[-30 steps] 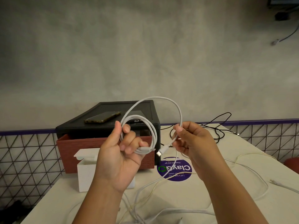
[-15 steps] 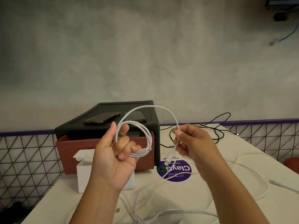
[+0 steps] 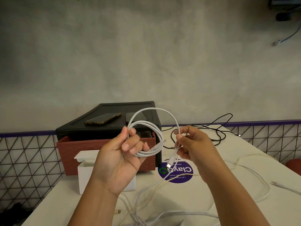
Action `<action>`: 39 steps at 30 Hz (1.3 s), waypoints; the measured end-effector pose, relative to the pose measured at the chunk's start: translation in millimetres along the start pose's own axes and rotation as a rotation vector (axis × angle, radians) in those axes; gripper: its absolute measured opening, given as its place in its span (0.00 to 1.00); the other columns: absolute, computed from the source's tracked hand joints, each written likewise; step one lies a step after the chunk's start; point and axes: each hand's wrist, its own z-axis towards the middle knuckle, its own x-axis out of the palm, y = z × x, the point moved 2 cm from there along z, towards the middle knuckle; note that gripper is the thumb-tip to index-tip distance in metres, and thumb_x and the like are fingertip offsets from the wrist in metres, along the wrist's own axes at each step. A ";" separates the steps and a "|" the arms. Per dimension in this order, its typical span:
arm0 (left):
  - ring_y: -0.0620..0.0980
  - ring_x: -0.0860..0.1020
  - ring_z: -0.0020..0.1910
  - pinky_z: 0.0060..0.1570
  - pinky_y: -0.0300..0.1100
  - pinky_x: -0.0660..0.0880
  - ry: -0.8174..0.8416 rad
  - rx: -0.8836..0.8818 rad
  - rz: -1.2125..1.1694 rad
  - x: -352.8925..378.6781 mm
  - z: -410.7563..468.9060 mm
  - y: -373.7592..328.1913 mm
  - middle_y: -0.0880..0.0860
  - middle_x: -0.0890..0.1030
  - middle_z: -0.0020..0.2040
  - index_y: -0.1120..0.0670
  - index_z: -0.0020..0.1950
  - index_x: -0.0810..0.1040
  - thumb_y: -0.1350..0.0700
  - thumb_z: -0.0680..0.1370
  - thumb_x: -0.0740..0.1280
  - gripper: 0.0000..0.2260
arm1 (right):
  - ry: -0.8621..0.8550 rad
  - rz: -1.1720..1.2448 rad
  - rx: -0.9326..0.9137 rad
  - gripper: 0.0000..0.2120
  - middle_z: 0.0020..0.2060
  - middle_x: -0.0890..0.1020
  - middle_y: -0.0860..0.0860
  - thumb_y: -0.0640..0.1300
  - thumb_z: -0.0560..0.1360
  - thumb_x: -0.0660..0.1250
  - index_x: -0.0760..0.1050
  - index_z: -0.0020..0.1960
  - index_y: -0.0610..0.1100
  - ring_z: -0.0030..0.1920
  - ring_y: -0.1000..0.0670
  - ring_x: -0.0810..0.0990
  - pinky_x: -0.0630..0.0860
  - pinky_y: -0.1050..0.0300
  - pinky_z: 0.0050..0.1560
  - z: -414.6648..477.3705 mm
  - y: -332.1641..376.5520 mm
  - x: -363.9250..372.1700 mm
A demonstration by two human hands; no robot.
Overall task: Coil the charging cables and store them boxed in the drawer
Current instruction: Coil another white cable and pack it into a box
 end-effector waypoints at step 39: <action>0.45 0.69 0.27 0.36 0.38 0.77 -0.090 0.044 -0.043 9.7 2.5 8.9 0.49 0.67 0.27 0.54 0.29 0.73 0.48 0.73 0.59 0.16 | 0.109 0.678 0.088 0.07 0.29 0.79 0.49 0.38 0.79 0.59 0.73 0.43 0.42 0.30 0.54 0.78 0.78 0.64 0.34 -4.0 -7.1 22.1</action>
